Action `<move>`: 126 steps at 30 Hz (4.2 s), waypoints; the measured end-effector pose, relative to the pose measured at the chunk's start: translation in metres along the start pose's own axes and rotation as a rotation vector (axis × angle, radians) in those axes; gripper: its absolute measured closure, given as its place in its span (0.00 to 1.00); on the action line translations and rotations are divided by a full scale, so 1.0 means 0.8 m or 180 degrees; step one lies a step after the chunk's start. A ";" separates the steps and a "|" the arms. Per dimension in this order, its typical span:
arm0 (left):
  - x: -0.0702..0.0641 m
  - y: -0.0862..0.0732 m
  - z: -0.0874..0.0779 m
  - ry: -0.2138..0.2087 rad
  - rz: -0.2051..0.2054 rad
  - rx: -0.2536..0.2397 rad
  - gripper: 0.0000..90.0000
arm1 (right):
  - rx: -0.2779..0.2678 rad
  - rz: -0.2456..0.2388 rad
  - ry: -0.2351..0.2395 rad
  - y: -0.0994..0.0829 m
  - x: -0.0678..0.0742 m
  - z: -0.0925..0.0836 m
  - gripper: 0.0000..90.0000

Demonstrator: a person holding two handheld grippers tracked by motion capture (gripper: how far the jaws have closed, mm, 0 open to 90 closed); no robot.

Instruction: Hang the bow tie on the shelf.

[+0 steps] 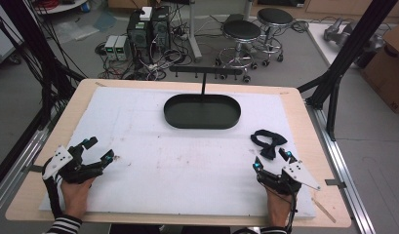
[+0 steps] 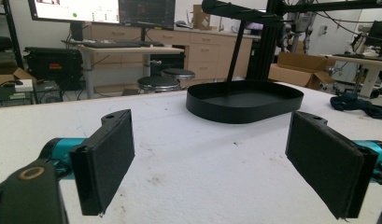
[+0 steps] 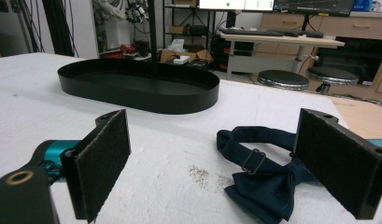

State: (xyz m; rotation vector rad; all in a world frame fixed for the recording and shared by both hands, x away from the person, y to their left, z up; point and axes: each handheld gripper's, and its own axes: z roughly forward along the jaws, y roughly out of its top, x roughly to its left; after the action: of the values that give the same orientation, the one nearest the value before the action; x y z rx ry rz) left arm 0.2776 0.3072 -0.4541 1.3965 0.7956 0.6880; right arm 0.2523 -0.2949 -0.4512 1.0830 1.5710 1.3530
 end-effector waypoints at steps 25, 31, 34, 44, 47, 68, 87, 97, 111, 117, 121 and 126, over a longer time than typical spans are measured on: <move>-0.001 0.000 0.000 0.0003 0.0007 0.0008 0.18 | 0.0269 0.0123 -0.0116 0.064 -0.026 0.009 0.11; 0.000 0.000 0.001 0.0009 0.0002 0.0005 0.18 | 0.0551 0.0094 -0.0159 0.074 -0.034 0.024 0.11; 0.000 0.000 0.001 0.0015 -0.0008 0.0009 0.18 | 0.0720 0.0170 -0.0135 0.073 -0.041 0.032 0.11; 0.001 0.000 0.001 0.0017 -0.0023 0.0005 0.18 | 0.1104 0.0353 -0.0261 0.066 -0.059 0.049 0.19; 0.001 0.000 0.001 0.0020 -0.0025 0.0005 0.18 | 0.1225 0.0492 -0.0360 0.069 -0.066 0.055 0.24; 0.001 0.000 0.001 0.0019 -0.0033 0.0004 0.18 | 0.1797 0.0837 -0.0514 0.072 -0.083 0.086 0.33; 0.001 0.000 0.001 0.0021 -0.0041 -0.0002 0.18 | 0.2229 0.1139 -0.0750 0.056 -0.087 0.111 0.52; 0.002 0.000 0.000 0.0032 -0.0049 0.0004 0.18 | 0.2330 0.1246 -0.0883 0.052 -0.088 0.118 0.58; 0.002 0.000 0.001 0.0031 -0.0049 0.0007 0.18 | 0.2664 0.1143 -0.0936 0.053 -0.082 0.135 0.75; 0.001 0.000 0.001 0.0032 -0.0049 0.0006 0.18 | 0.2717 0.1067 -0.0923 0.053 -0.078 0.137 0.82; 0.001 0.000 0.001 0.0029 -0.0047 0.0004 0.18 | 0.2723 0.1019 -0.0925 0.054 -0.077 0.137 0.84; 0.001 0.000 0.001 0.0032 -0.0048 0.0006 0.18 | 0.2686 0.0984 -0.0928 0.055 -0.077 0.136 0.84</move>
State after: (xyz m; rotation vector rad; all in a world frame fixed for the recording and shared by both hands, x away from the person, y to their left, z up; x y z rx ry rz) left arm 0.2785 0.3077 -0.4540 1.3886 0.8141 0.6833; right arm 0.3797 -0.3148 -0.4199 1.9900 1.8308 0.6244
